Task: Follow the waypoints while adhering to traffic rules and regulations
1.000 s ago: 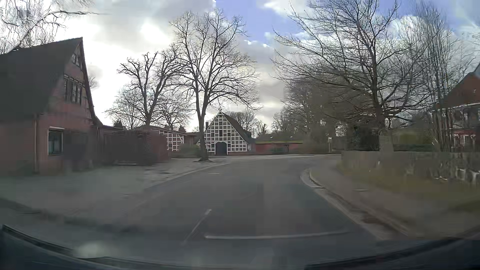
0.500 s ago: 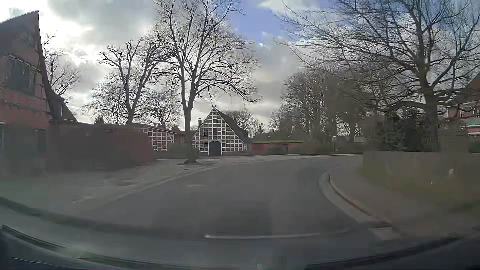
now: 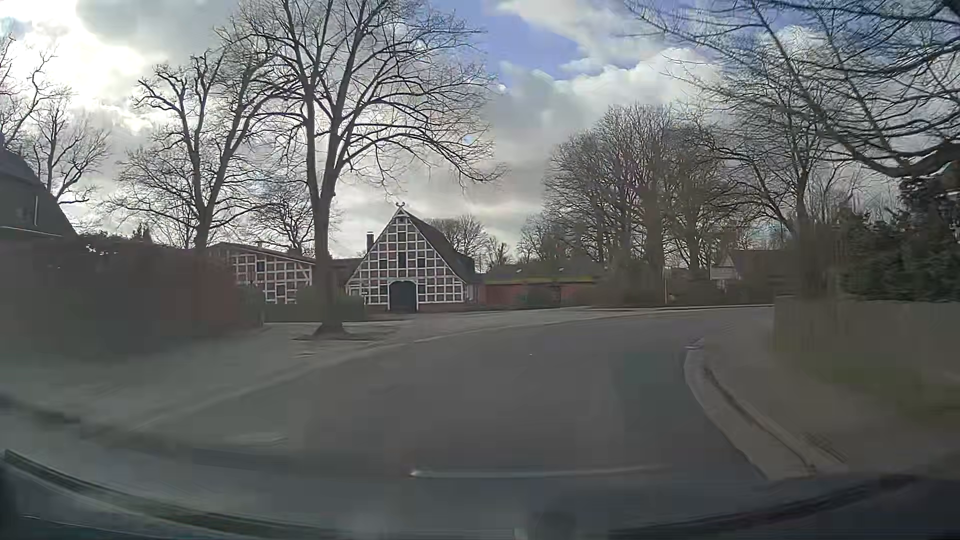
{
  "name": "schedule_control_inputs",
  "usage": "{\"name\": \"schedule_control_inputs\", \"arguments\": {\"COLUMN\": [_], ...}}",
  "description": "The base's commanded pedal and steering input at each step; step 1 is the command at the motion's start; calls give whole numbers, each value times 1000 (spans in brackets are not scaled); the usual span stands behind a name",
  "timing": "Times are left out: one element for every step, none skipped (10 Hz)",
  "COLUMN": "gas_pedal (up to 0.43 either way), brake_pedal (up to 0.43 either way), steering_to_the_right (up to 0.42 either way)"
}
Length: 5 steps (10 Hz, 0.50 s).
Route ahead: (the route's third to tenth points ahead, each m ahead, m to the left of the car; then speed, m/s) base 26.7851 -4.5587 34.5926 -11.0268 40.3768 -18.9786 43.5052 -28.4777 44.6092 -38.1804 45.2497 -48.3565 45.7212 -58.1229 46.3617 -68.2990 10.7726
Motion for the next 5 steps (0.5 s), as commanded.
{"name": "schedule_control_inputs", "arguments": {"gas_pedal": [87,87,87,87,87], "brake_pedal": [0,0,0,0,0], "steering_to_the_right": [57,63,72,80,89]}}
